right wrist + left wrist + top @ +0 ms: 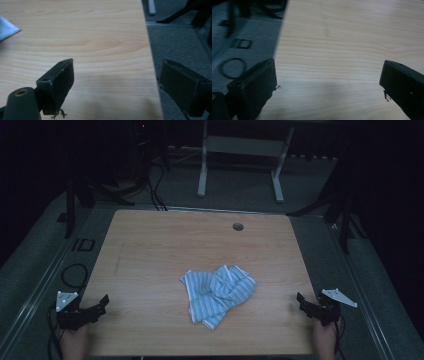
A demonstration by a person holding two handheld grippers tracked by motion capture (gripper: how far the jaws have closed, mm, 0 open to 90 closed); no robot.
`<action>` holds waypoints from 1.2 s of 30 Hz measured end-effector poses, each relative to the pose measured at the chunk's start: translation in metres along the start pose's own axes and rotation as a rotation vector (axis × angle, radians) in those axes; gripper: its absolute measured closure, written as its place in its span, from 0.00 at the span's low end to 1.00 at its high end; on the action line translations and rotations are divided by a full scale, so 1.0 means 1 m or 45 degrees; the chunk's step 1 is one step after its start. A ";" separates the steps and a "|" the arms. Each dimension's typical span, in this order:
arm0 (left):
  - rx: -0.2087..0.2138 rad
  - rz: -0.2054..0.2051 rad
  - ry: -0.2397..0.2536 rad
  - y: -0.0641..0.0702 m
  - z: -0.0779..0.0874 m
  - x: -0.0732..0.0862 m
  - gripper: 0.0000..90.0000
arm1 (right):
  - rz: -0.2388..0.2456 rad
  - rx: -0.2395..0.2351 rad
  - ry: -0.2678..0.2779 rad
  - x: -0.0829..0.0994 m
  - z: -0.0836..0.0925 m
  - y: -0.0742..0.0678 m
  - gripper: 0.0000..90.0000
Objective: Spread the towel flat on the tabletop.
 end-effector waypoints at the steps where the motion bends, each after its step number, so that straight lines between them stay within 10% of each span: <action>1: 0.020 -0.008 -0.007 0.002 0.000 0.001 0.02 | 0.002 -0.021 -0.006 0.000 -0.001 -0.001 0.14; 13: 0.095 -0.154 -0.160 0.023 0.000 0.006 0.02 | 0.117 -0.166 -0.094 0.002 -0.003 -0.016 0.15; 21: 0.406 -0.243 -0.261 0.075 -0.005 0.010 0.02 | 0.160 -0.336 -0.120 -0.011 0.000 -0.034 0.16; 26: 0.477 -0.325 -0.354 0.097 -0.012 0.015 0.02 | 0.152 -0.475 -0.181 -0.017 -0.003 -0.047 0.15; 36: 0.528 -0.367 -0.464 0.130 -0.026 0.020 0.02 | 0.325 -0.615 -0.238 -0.031 -0.005 -0.073 0.50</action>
Point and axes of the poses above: each handheld gripper's, and its own axes: z roughly backward along the jaws, x roughly out of its underside, y roughly to its right, the point moved 7 cm from there along -z, roughly forward along the jaws, and after that the axes turned 6 degrees about z, right-handed, at the moved point
